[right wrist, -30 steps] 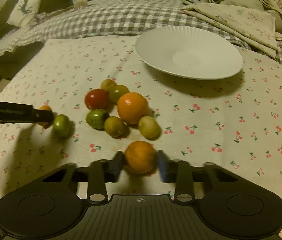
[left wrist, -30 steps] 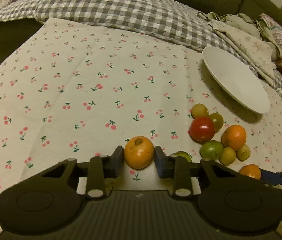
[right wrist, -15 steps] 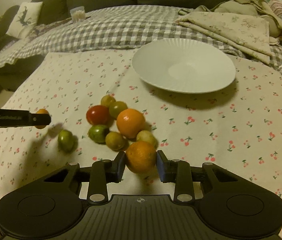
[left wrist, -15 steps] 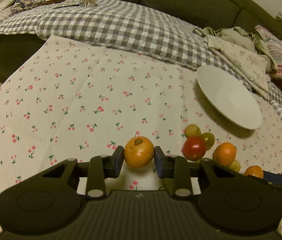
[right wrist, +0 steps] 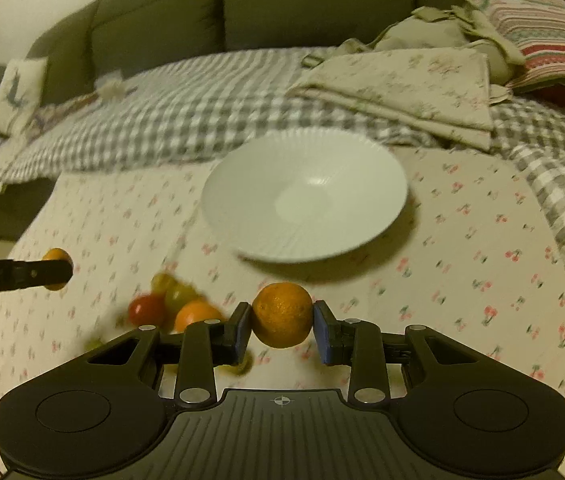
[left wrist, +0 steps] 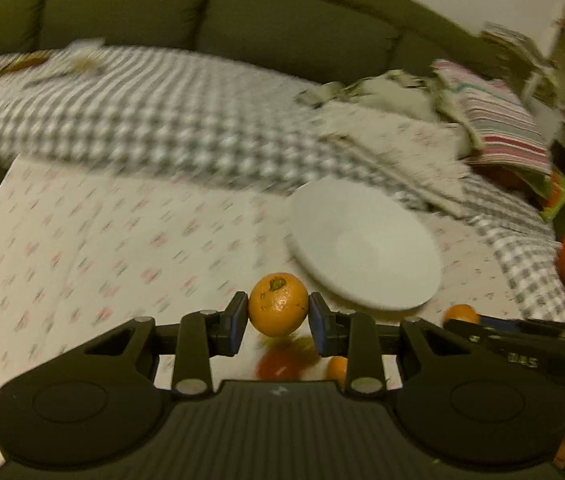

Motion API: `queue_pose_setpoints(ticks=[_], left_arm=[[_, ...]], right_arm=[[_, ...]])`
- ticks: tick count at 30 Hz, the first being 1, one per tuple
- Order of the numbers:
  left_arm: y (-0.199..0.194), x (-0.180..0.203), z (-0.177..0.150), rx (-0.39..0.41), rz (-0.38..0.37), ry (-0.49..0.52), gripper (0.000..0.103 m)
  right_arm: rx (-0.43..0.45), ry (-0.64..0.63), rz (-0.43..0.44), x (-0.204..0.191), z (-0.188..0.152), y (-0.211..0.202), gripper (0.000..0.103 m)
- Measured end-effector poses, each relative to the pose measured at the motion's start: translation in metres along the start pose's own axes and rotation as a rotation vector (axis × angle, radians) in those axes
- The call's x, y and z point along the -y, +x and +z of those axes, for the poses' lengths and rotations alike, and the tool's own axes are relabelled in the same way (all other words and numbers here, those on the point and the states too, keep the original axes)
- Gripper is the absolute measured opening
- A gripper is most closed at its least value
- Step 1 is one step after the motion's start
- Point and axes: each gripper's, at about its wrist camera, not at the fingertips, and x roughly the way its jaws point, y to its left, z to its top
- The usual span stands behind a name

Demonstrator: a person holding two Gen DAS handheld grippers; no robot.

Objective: Organize fruits
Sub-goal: 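Carry both held oranges up and over the white plate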

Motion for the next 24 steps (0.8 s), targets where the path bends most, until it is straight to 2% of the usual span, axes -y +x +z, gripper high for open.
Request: queue_pose_setpoints(ticks=[3, 7, 11, 15, 24], left_arm=[[0.021, 0.021, 0.008, 0.009, -0.008, 0.068, 0.031], [0.051, 0.038, 0.010, 0.001, -0.048, 0.104, 0.031], [0.074, 0.057, 0.008, 0.033, -0.075, 0.214, 0.031], [0.093, 0.063, 0.010, 0.039, -0.100, 0.261, 0.031], [0.123, 0.067, 0.009, 0.021, -0.071, 0.328, 0.031]], right_arm=[[0.022, 0.012, -0.008, 0.010, 0.011, 0.004, 0.032], [0.036, 0.043, -0.005, 0.024, 0.022, 0.013, 0.032], [0.044, 0.029, -0.009, 0.029, 0.028, 0.026, 0.032], [0.048, 0.014, 0.002, 0.033, 0.032, 0.041, 0.032], [0.047, -0.031, 0.005, 0.033, 0.038, 0.068, 0.032]])
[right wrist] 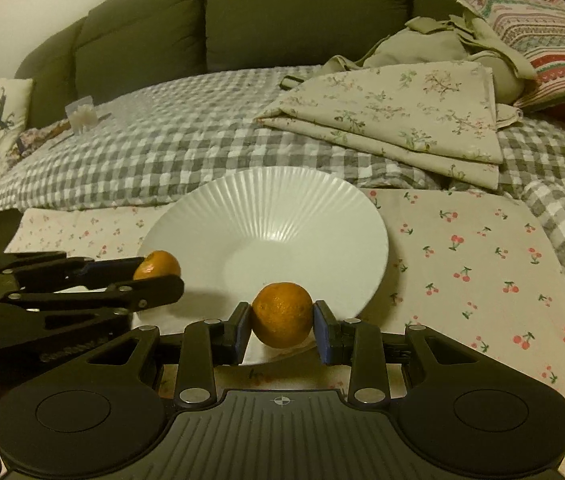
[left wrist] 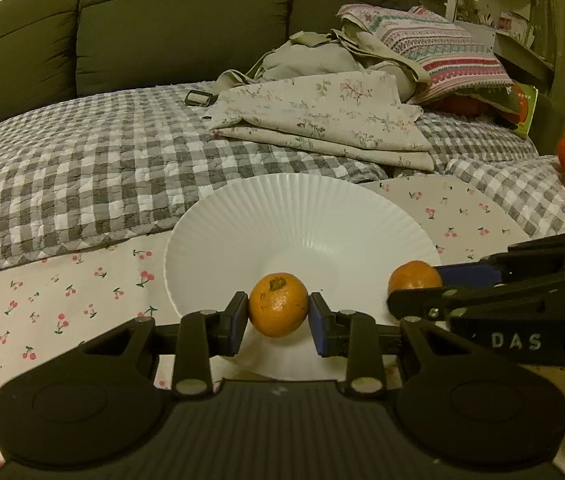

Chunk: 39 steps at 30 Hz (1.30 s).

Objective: Organize fruits
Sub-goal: 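Carry both held oranges up and over the white plate, then open the left tool over the plate while the right tool releases its orange, then move both tools back to the remaining fruit cluster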

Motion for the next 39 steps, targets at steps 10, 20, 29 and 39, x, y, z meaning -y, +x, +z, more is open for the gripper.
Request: queue_pose_setpoints(ticks=[10, 20, 29, 39], left_arm=[[0.010, 0.002, -0.003, -0.013, 0.023, 0.024, 0.033], [-0.009, 0.001, 0.001, 0.005, 0.042, 0.044, 0.063], [-0.047, -0.017, -0.001, -0.016, 0.086, -0.017, 0.070], [-0.093, -0.055, -0.012, -0.045, 0.094, -0.207, 0.071]], right_arm=[[0.001, -0.020, 0.007, -0.001, -0.001, 0.014, 0.034], [0.015, 0.058, -0.003, 0.008, 0.005, 0.003, 0.049], [0.058, 0.151, 0.019, 0.014, 0.015, -0.028, 0.054], [0.088, 0.244, 0.053, 0.016, 0.013, -0.067, 0.054]])
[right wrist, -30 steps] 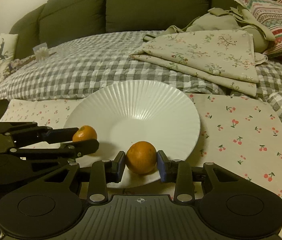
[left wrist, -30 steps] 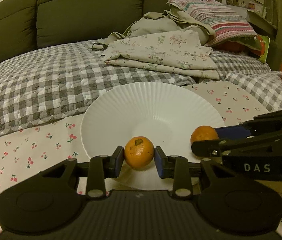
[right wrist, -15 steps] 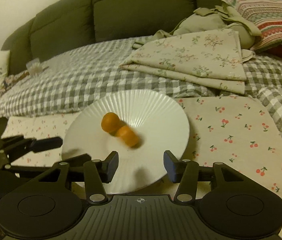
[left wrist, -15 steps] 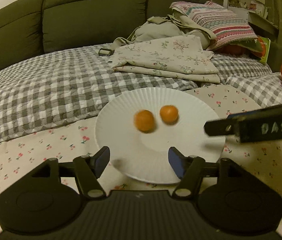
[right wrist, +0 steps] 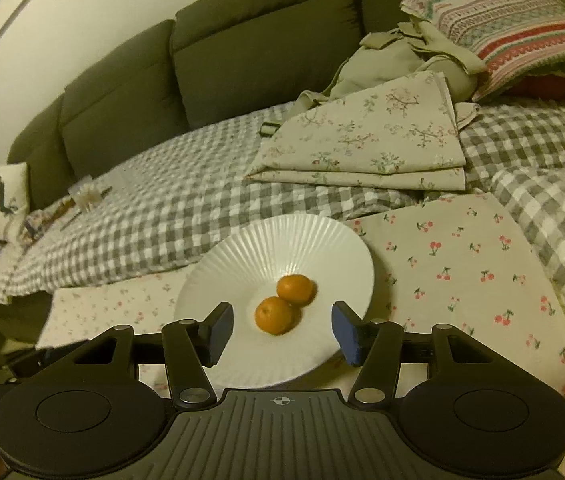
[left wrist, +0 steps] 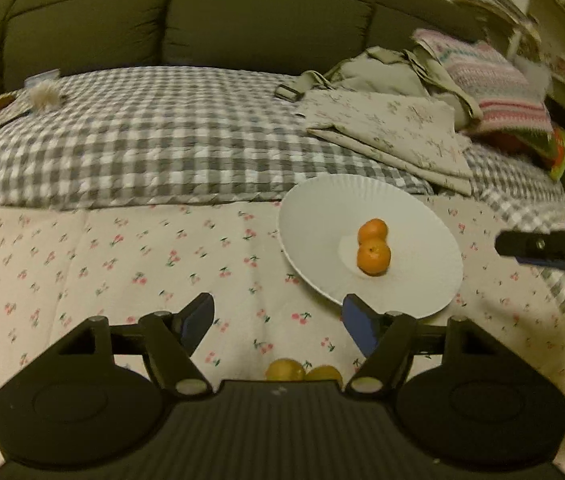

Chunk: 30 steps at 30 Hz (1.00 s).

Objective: Organize fruits
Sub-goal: 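Move both tools back to the remaining fruit cluster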

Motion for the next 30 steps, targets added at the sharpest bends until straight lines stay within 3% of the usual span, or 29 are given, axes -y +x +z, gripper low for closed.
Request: queue_pose_setpoints(ticks=[14, 30], left_arm=[[-0.033, -0.018, -0.034, -0.069, -0.006, -0.078, 0.073], [-0.032, -0.022, -0.071, -0.149, 0.046, -0.090, 0.074]], right_arm=[[-0.059, -0.030, 0.055, -0.038, -0.034, -0.044, 0.062], [-0.147, -0.106, 0.064, -0.060, -0.072, -0.033, 0.062]])
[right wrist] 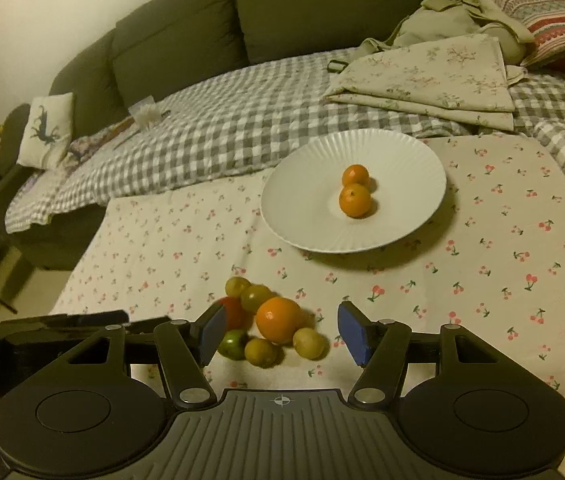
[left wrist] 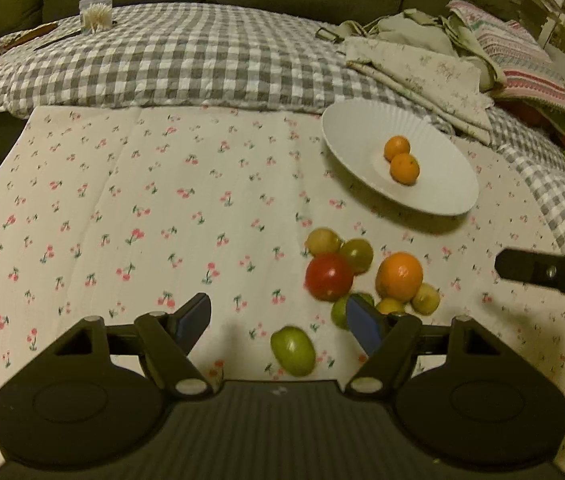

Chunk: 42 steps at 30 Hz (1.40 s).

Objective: Organize fruits
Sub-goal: 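Move both tools back to the remaining fruit cluster, then grasp the green tomato with the left tool while the right grasps a yellow-green fruit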

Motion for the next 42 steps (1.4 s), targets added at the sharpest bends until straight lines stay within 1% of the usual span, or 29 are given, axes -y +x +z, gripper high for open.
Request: queue_pose_setpoints(ticks=[3, 7, 12, 14, 16, 20, 24, 25, 26, 28, 32, 36, 42], left_arm=[[0.003, 0.001, -0.006, -0.020, 0.004, -0.002, 0.072], [0.007, 0.003, -0.012, -0.033, 0.019, 0.000, 0.067], [0.013, 0.011, -0.017, -0.040, 0.032, 0.038, 0.061], [0.017, 0.013, -0.018, -0.043, 0.044, 0.052, 0.057], [0.021, 0.013, -0.019, -0.055, 0.047, 0.054, 0.049], [0.028, 0.012, -0.021, -0.082, 0.033, 0.038, 0.043], [0.029, 0.011, -0.021, -0.084, 0.011, 0.029, 0.034], [0.029, 0.012, -0.020, -0.083, 0.008, 0.031, 0.030], [0.029, 0.014, -0.020, -0.083, 0.002, 0.033, 0.027], [0.029, 0.016, -0.020, -0.082, 0.007, 0.042, 0.028], [0.029, 0.015, -0.020, -0.082, 0.003, 0.040, 0.027], [0.028, 0.016, -0.019, -0.077, 0.006, 0.051, 0.027], [0.024, 0.018, -0.017, -0.063, -0.004, 0.055, 0.027]], right_arm=[[-0.003, 0.007, -0.008, 0.002, -0.001, 0.003, 0.062], [-0.016, 0.005, -0.013, 0.002, -0.004, 0.010, 0.062], [-0.030, -0.006, -0.009, 0.000, -0.007, 0.015, 0.062], [-0.039, -0.009, -0.011, 0.000, -0.009, 0.018, 0.062], [-0.050, -0.012, -0.018, 0.001, -0.011, 0.023, 0.062], [-0.072, -0.012, -0.025, 0.004, -0.014, 0.032, 0.061], [-0.086, -0.019, -0.032, 0.007, -0.017, 0.039, 0.061], [-0.089, -0.023, -0.033, 0.007, -0.017, 0.040, 0.061], [-0.091, -0.030, -0.034, 0.007, -0.018, 0.042, 0.061], [-0.093, -0.052, -0.037, 0.006, -0.020, 0.045, 0.060], [-0.105, -0.112, -0.038, 0.002, -0.024, 0.054, 0.053], [-0.119, -0.171, -0.064, 0.001, -0.028, 0.066, 0.047], [-0.124, -0.223, -0.079, 0.001, -0.030, 0.077, 0.043]])
